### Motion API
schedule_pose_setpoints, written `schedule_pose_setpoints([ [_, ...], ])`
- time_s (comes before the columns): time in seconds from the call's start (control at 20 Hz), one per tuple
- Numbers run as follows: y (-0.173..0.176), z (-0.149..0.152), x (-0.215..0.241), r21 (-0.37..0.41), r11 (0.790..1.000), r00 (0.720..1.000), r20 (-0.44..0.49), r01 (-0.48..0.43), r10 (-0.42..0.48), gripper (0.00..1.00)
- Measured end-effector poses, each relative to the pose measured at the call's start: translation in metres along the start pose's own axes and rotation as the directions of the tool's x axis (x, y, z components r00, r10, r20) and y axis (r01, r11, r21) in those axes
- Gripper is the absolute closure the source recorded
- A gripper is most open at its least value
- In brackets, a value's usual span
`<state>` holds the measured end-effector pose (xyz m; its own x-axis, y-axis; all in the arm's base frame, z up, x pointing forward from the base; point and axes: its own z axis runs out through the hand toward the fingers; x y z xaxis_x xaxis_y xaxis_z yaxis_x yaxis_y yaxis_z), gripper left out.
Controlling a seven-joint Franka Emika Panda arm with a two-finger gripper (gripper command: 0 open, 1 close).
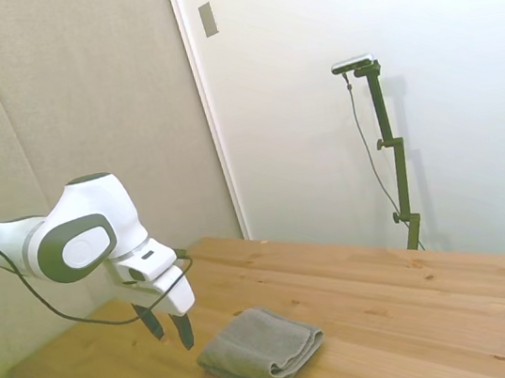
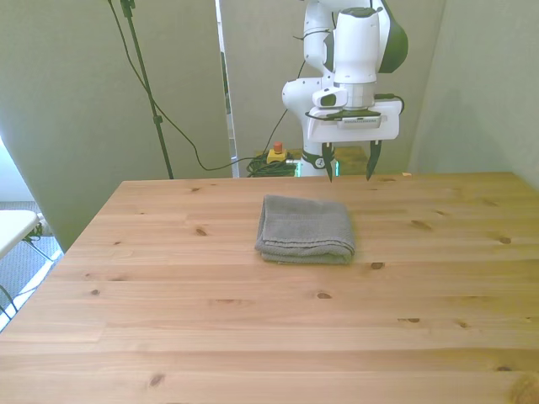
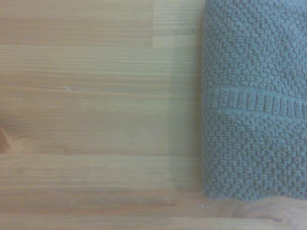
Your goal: Unfold the towel
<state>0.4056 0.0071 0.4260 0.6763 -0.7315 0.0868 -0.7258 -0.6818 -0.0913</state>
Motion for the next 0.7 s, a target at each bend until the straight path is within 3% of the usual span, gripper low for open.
schedule_pose_setpoints([
  [0.25, 0.009, -0.008, 0.025, 0.03, 0.998, 0.998, -0.013, -0.061, 0.061, 0.0],
  [0.5, 0.075, -0.015, 0.121, 0.063, 0.97, 0.972, -0.011, -0.236, 0.237, 0.0],
  [0.7, 0.122, -0.008, 0.159, 0.083, 0.949, 0.953, 0.002, -0.303, 0.304, 0.0],
])
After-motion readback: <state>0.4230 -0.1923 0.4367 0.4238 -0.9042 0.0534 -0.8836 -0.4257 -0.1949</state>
